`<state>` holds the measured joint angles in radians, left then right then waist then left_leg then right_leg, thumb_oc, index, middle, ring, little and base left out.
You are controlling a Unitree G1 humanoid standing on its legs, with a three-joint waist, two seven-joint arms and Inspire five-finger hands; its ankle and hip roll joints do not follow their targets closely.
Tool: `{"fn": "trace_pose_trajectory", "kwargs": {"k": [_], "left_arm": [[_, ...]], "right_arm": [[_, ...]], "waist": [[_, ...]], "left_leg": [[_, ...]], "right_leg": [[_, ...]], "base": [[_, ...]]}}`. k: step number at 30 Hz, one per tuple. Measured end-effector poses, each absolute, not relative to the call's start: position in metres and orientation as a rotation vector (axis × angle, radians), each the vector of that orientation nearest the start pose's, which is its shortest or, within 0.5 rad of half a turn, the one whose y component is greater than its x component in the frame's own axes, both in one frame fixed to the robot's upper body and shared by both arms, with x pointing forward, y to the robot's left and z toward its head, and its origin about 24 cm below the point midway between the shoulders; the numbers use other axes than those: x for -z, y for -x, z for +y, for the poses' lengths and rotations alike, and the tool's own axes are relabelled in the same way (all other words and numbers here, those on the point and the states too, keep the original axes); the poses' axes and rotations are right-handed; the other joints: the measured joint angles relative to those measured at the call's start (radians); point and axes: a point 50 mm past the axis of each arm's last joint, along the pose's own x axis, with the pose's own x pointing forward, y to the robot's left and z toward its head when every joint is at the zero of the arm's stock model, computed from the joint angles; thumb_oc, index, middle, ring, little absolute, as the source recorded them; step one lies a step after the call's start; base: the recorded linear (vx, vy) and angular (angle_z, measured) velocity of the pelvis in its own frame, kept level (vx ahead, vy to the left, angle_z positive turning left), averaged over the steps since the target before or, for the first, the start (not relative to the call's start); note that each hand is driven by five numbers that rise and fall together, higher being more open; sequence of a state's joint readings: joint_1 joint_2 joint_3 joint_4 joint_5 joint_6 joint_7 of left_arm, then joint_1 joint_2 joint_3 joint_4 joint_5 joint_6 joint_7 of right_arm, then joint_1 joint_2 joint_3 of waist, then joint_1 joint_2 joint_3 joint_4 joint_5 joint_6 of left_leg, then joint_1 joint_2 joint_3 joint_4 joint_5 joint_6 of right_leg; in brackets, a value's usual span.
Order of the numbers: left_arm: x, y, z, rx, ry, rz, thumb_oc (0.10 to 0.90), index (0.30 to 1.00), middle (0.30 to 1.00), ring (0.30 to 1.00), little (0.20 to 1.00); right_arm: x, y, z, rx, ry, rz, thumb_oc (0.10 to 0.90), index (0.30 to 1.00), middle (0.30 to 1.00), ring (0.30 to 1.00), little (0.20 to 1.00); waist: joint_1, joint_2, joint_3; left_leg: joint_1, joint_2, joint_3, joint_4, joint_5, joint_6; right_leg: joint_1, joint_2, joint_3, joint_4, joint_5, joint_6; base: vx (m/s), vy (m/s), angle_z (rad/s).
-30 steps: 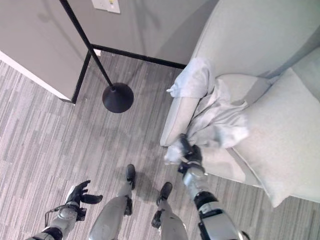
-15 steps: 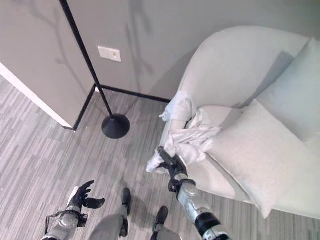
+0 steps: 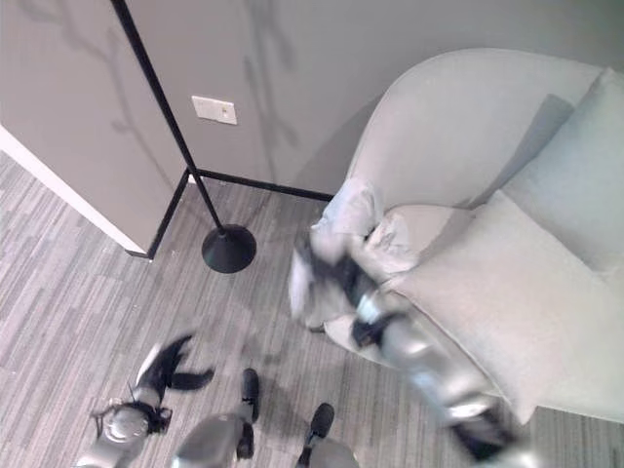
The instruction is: Hang the clothes on the sofa on the clothes rack.
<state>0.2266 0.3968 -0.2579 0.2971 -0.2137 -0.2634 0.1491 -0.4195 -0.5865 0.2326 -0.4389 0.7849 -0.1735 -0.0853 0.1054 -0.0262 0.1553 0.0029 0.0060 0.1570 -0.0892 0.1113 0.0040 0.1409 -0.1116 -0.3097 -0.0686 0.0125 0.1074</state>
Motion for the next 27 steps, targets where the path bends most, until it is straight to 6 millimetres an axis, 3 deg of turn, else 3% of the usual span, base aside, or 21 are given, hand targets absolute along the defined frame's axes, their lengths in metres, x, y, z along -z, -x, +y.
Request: {"fn": "trace_pose_trajectory", "kwargs": {"k": [1, 2, 4, 6, 9, 10, 12, 15, 20, 27], "left_arm": [[0.057, -0.199, 0.207, -0.023, -0.202, 0.348, 0.800, 0.900, 0.900, 0.900, 0.900], [0.062, -0.200, 0.211, -0.036, -0.217, 0.385, 0.800, 0.900, 0.900, 0.900, 0.900], [0.069, -0.196, 0.219, -0.054, -0.243, 0.445, 0.800, 0.900, 0.900, 0.900, 0.900], [0.076, -0.186, 0.221, -0.056, -0.246, 0.495, 0.800, 0.900, 0.900, 0.900, 0.900], [0.079, -0.179, 0.220, -0.055, -0.242, 0.517, 0.800, 0.900, 0.900, 0.900, 0.900], [0.079, -0.179, 0.218, -0.055, -0.223, 0.527, 0.800, 0.900, 0.900, 0.900, 0.900], [0.072, -0.177, 0.216, -0.051, -0.211, 0.496, 0.800, 0.900, 0.900, 0.900, 0.900], [0.063, -0.187, 0.213, -0.032, -0.226, 0.445, 0.800, 0.900, 0.900, 0.900, 0.900], [0.051, -0.196, 0.224, -0.012, -0.488, 0.370, 0.800, 0.900, 0.900, 0.900, 0.900], [0.043, -0.192, 0.230, -0.012, -0.545, 0.334, 0.800, 0.900, 0.900, 0.900, 0.900]], "right_arm": [[-0.279, -0.259, -0.117, -0.603, -0.353, -0.904, 0.400, 0.300, 0.300, 0.300, 0.300], [-0.280, -0.262, -0.111, -0.639, -0.325, -0.895, 0.400, 0.300, 0.300, 0.300, 0.300], [-0.263, -0.270, -0.100, -0.680, -0.277, -0.791, 0.400, 0.300, 0.300, 0.300, 0.300], [-0.226, -0.290, -0.101, -0.629, -0.233, -0.586, 0.400, 0.300, 0.300, 0.300, 0.300], [-0.190, -0.308, -0.113, -0.515, -0.197, -0.398, 0.400, 0.300, 0.300, 0.300, 0.300], [-0.192, -0.313, -0.117, -0.484, -0.154, -0.365, 0.400, 0.300, 0.300, 0.300, 0.300], [-0.213, -0.317, -0.114, -0.473, -0.120, -0.418, 0.400, 0.300, 0.300, 0.300, 0.300], [-0.239, -0.310, -0.109, -0.494, -0.183, -0.562, 0.400, 0.300, 0.300, 0.300, 0.300], [-0.239, -0.309, -0.109, -0.484, -0.179, -0.565, 0.400, 0.300, 0.300, 0.300, 0.300], [-0.239, -0.309, -0.108, -0.468, -0.163, -0.577, 0.400, 0.300, 0.300, 0.300, 0.300]], "waist": [[0.020, -0.023, -0.084], [0.020, -0.030, -0.099], [0.017, -0.040, -0.104], [0.021, -0.041, -0.104], [0.036, -0.018, -0.089], [0.045, -0.009, -0.086], [0.043, -0.005, -0.081], [0.045, -0.019, -0.078], [0.040, -0.029, -0.073], [0.046, -0.031, -0.070]], "left_leg": [[-0.011, -0.010, -0.002, 0.000, -0.006, 0.001], [-0.022, -0.010, -0.003, 0.000, -0.001, 0.004], [-0.029, -0.012, -0.004, 0.001, 0.007, 0.008], [-0.033, -0.015, -0.007, 0.001, 0.008, 0.009], [-0.047, -0.018, -0.017, 0.001, 0.013, 0.014], [-0.046, -0.020, -0.016, 0.000, 0.013, 0.015], [-0.036, -0.018, -0.013, 0.000, 0.013, 0.015], [-0.014, -0.015, -0.012, 0.000, 0.012, 0.013], [-0.014, -0.009, -0.003, -0.001, 0.012, 0.013], [-0.014, -0.009, -0.002, -0.001, 0.012, 0.014]], "right_leg": [[-0.014, -0.012, 0.004, 0.004, -0.025, -0.009], [-0.027, -0.012, 0.003, 0.013, -0.025, -0.009], [-0.028, -0.014, 0.001, 0.009, -0.023, -0.011], [-0.027, -0.016, -0.003, 0.003, -0.020, -0.011], [-0.025, -0.014, -0.017, -0.019, -0.006, -0.014], [-0.025, -0.015, -0.015, -0.025, -0.001, -0.016], [-0.016, -0.014, -0.013, -0.024, -0.001, -0.015], [0.004, -0.011, -0.011, -0.025, -0.006, -0.011], [0.000, -0.008, -0.002, -0.025, -0.003, -0.015], [-0.001, -0.007, 0.003, -0.025, -0.002, -0.015]], "base": [[0.00, 0.006, 0.10], [0.00, 0.006, 0.04], [0.00, 0.000, 0.00], [0.00, 0.009, 0.05], [0.01, 0.060, 0.10], [0.00, 0.059, 0.02], [0.00, 0.004, -0.02], [0.00, 0.003, -0.01], [0.00, 0.001, -0.07], [0.00, 0.002, -0.01]]}}
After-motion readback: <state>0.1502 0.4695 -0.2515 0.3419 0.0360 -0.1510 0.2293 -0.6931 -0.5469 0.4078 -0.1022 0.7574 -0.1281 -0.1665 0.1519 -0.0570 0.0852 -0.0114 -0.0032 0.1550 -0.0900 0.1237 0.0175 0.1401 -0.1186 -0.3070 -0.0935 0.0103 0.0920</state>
